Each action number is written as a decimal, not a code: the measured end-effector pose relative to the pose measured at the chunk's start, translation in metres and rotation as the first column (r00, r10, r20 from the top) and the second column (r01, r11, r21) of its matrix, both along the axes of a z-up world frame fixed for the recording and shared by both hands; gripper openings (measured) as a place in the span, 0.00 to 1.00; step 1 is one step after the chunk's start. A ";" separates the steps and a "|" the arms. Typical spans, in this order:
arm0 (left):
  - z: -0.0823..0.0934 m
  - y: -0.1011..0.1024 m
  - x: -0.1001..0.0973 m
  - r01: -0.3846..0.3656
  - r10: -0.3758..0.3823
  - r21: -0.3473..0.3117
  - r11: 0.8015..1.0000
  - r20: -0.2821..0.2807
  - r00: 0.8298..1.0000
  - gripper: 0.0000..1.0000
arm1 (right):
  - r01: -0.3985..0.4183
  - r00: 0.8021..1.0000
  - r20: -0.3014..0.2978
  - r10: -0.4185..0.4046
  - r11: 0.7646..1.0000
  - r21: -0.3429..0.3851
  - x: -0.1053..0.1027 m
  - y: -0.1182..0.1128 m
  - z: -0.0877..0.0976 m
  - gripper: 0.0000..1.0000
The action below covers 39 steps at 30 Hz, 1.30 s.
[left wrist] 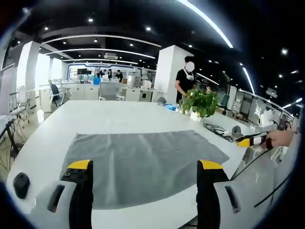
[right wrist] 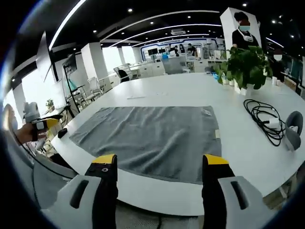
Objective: Fold the towel on the table until its edges align and the towel forms a compact rectangular stack.
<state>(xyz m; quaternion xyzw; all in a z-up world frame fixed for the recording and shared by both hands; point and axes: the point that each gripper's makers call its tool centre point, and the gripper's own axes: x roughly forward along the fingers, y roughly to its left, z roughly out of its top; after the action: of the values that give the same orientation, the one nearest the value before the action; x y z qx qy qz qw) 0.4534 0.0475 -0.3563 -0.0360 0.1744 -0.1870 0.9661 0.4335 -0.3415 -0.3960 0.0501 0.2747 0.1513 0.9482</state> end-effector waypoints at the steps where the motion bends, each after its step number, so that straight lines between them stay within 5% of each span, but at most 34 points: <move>1: 0.000 0.000 0.000 -0.005 0.005 -0.001 1.000 -0.002 1.000 0.94 | 0.000 1.000 0.004 0.000 1.000 0.003 0.001 -0.001 0.001 0.73; 39: -0.015 0.005 -0.004 -0.032 0.031 -0.022 0.999 -0.067 0.997 0.98 | 0.014 0.999 -0.040 -0.013 1.000 0.019 -0.002 -0.002 -0.010 0.65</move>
<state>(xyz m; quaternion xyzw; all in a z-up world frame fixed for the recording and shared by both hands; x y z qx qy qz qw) 0.4489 0.0524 -0.3713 -0.0560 0.2038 -0.1723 0.9621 0.4320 -0.3434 -0.4057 0.0639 0.2918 0.1465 0.9430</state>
